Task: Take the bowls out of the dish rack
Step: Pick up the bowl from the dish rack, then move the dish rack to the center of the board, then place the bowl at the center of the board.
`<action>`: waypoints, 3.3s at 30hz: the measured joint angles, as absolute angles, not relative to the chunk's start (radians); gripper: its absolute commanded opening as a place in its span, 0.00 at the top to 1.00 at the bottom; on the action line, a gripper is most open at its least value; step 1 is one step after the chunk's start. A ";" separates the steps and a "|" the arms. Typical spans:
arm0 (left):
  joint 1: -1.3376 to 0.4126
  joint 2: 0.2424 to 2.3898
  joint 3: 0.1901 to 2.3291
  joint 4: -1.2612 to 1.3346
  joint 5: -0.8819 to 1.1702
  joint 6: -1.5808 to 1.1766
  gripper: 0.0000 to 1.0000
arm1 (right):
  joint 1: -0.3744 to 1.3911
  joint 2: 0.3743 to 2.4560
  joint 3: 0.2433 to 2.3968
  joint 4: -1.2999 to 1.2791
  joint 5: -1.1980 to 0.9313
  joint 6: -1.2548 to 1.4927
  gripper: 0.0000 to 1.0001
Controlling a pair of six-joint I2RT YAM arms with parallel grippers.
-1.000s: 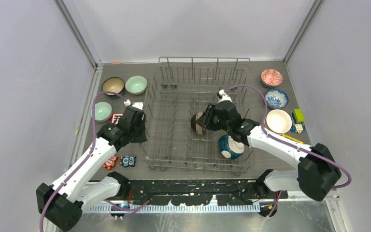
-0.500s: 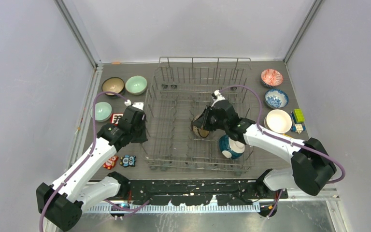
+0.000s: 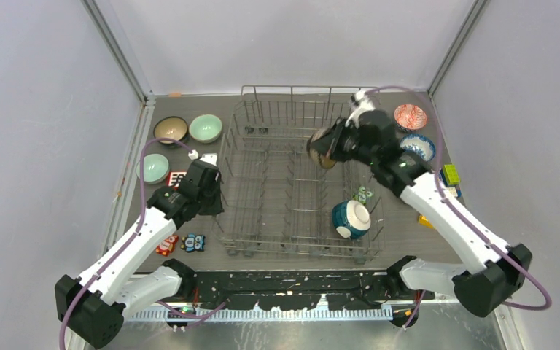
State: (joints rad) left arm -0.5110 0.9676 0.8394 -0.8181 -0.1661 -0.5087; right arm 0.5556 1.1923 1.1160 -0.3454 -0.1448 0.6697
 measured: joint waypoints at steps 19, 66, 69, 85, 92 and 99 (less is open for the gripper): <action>-0.520 0.840 0.790 -0.884 -0.296 -0.554 1.00 | 0.232 1.266 1.482 -0.934 0.418 0.526 0.99; -0.506 0.760 0.773 -0.977 -0.354 -0.594 1.00 | 0.092 2.069 1.702 -0.823 0.258 0.655 0.99; -0.506 0.760 0.773 -0.977 -0.354 -0.594 1.00 | 0.092 2.069 1.701 -0.820 0.257 0.654 0.93; -0.505 0.760 0.773 -0.975 -0.354 -0.593 0.88 | 0.088 2.059 1.711 -0.829 0.242 0.657 0.38; -0.487 0.750 0.789 -0.953 -0.407 -0.619 0.63 | 0.087 1.971 1.765 -0.858 0.242 0.657 0.28; -0.481 0.735 0.891 -0.928 -0.433 -0.588 0.27 | 0.085 1.799 1.797 -0.884 0.246 0.658 0.26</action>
State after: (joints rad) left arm -0.4812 0.7349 0.8909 -0.9279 -0.4328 -0.5880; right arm 0.0849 1.7992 1.7969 -0.8841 0.2462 0.6582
